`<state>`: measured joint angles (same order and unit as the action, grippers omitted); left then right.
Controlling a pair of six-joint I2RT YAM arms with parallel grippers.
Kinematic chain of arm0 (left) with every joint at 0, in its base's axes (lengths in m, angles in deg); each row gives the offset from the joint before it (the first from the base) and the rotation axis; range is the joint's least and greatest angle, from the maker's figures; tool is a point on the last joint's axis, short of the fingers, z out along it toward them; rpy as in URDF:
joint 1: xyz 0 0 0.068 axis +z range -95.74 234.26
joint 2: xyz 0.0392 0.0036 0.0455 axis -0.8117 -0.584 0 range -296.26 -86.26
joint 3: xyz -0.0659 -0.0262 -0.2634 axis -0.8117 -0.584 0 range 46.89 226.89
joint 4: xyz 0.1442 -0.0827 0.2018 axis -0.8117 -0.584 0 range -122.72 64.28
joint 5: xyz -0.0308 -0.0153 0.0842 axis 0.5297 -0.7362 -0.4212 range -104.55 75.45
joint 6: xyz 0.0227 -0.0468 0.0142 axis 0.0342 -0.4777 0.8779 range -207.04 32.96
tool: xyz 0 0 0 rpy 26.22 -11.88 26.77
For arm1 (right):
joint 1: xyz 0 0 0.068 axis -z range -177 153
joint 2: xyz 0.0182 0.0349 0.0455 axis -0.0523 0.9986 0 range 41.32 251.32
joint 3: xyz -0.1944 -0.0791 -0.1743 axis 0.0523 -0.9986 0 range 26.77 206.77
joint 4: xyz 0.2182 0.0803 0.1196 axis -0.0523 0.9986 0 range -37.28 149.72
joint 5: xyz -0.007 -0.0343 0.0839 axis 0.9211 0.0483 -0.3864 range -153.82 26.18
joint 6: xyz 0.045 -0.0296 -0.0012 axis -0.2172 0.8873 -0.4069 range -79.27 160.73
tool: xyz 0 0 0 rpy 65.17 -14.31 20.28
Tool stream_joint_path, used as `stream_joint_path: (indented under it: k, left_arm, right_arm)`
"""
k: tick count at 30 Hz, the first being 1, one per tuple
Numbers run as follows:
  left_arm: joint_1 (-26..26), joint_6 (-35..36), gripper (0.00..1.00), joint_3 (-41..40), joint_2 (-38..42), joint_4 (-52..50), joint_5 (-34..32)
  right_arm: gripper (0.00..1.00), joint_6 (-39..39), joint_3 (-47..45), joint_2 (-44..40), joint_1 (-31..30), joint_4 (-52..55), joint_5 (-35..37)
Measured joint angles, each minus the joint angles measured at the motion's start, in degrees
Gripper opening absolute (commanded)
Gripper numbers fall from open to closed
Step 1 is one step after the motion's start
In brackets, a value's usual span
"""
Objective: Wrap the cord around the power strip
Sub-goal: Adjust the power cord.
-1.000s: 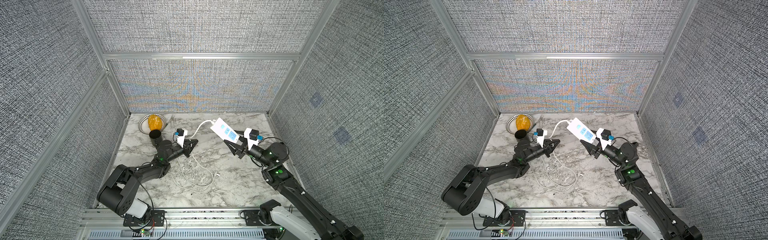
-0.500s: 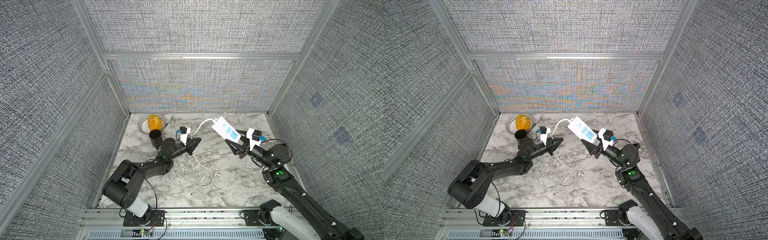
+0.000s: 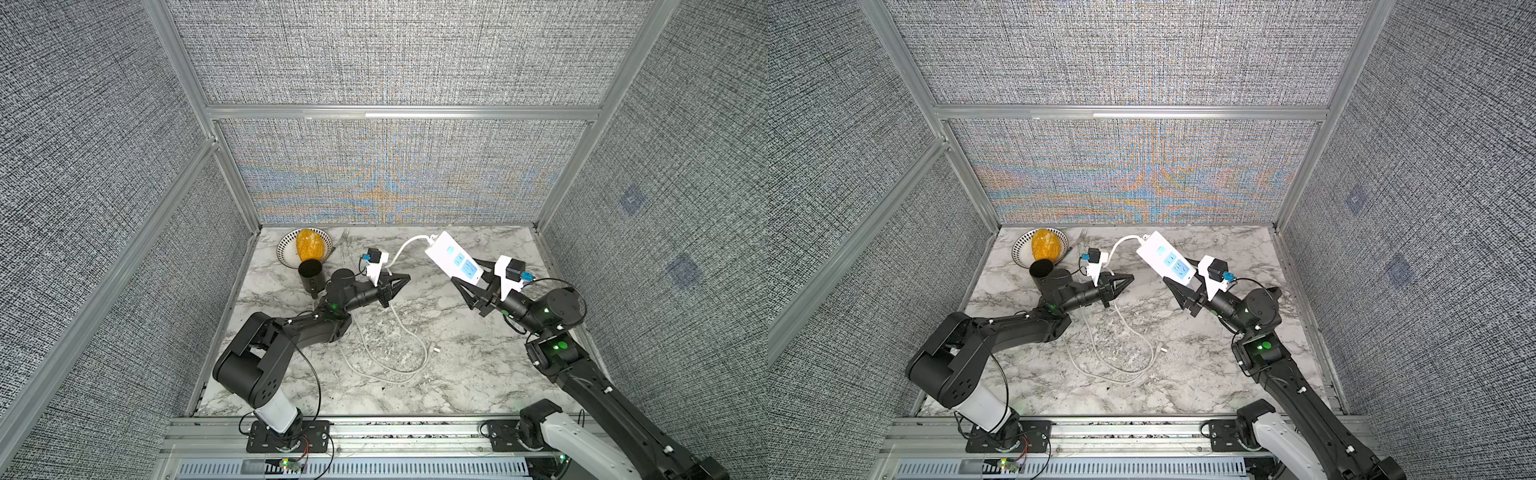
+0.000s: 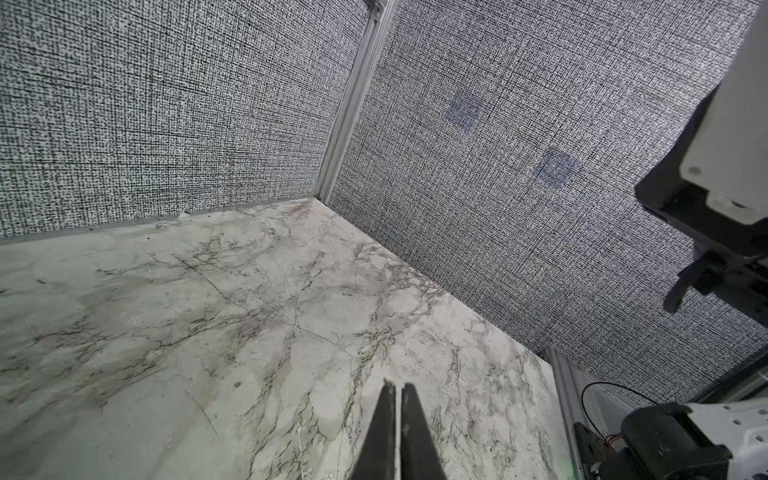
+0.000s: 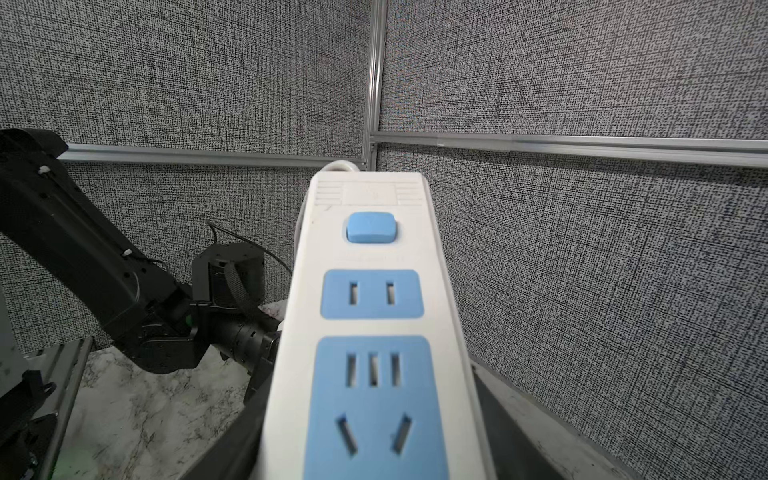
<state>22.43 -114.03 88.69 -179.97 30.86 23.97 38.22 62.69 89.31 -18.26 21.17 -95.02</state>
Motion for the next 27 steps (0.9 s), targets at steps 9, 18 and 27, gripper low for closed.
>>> stream_joint_path:
  k: [9,18,27]
  left_arm:
    - [-0.2,2.6,0.22,0.9,2.1,-4.9,1.5]
    - [-0.3,4.3,0.0,1.5,2.1,-8.7,2.6]
    - [-0.6,6.4,0.0,2.1,5.0,-14.1,3.4]
  right_arm:
    - [0.17,1.0,0.5,-1.6,0.2,1.2,1.1]
    - [0.17,0.6,1.1,-1.3,0.3,1.3,0.8]
    - [0.14,0.1,0.3,-2.3,0.3,0.9,2.1]
